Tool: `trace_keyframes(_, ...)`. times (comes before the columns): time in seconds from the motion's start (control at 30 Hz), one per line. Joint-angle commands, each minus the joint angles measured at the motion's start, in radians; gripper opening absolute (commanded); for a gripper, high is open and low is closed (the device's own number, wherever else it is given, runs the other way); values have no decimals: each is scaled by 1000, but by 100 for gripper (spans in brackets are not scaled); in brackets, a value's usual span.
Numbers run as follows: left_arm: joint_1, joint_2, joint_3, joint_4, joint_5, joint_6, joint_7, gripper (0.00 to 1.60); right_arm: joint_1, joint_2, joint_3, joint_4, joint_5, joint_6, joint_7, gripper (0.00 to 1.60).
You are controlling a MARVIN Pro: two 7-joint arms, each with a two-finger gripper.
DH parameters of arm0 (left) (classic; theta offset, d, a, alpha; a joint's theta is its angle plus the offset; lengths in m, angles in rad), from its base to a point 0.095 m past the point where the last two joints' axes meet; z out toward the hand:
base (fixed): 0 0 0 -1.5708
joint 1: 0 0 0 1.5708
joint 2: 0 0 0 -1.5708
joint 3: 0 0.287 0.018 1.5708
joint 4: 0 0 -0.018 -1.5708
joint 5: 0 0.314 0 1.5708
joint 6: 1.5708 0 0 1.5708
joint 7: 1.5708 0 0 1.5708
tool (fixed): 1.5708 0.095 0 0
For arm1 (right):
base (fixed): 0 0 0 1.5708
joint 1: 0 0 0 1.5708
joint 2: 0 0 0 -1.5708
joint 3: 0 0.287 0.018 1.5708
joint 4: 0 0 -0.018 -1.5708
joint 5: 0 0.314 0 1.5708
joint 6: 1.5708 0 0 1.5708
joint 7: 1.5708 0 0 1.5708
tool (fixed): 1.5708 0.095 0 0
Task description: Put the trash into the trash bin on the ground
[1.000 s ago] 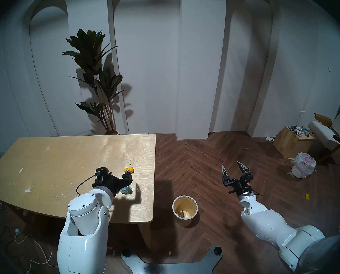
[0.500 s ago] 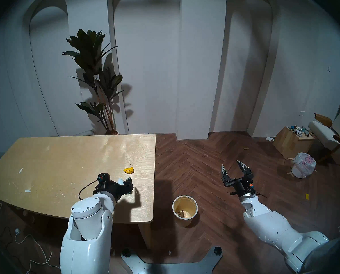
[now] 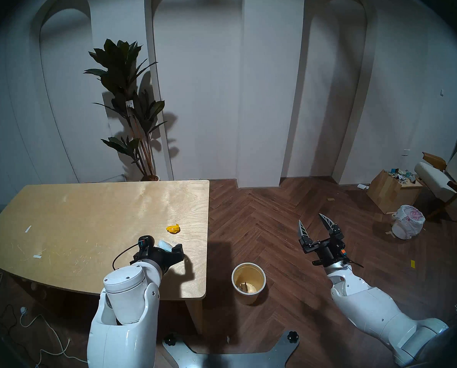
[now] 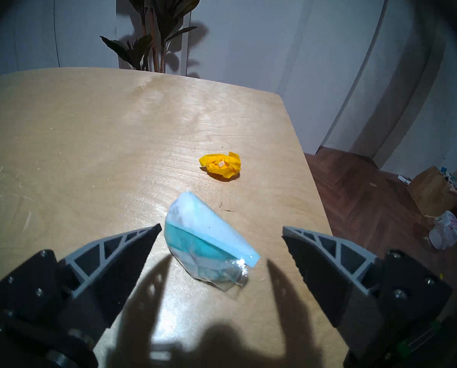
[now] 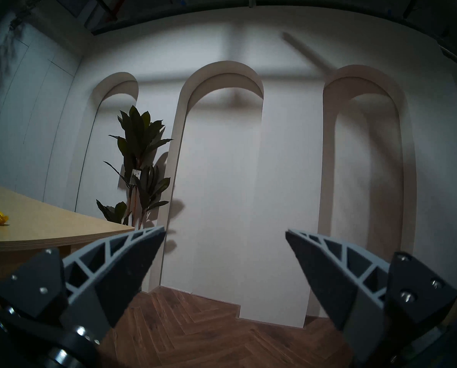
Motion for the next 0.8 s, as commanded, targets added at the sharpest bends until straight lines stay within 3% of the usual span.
trace_keyframes(0.0, -30, -14, 11, 2, 6, 13, 22, 160, -77, 61, 22, -133, 36, 13, -10, 160)
trace_keyframes(0.4, -59, -13, 20, 38, 13, 49, 65, 160, -156, 111, 98, -255, 146, 134, -114, 160)
trace_keyframes(0.77, -95, -15, 15, 89, 15, 50, 108, 160, -229, 148, 112, -385, 215, 250, -167, 160)
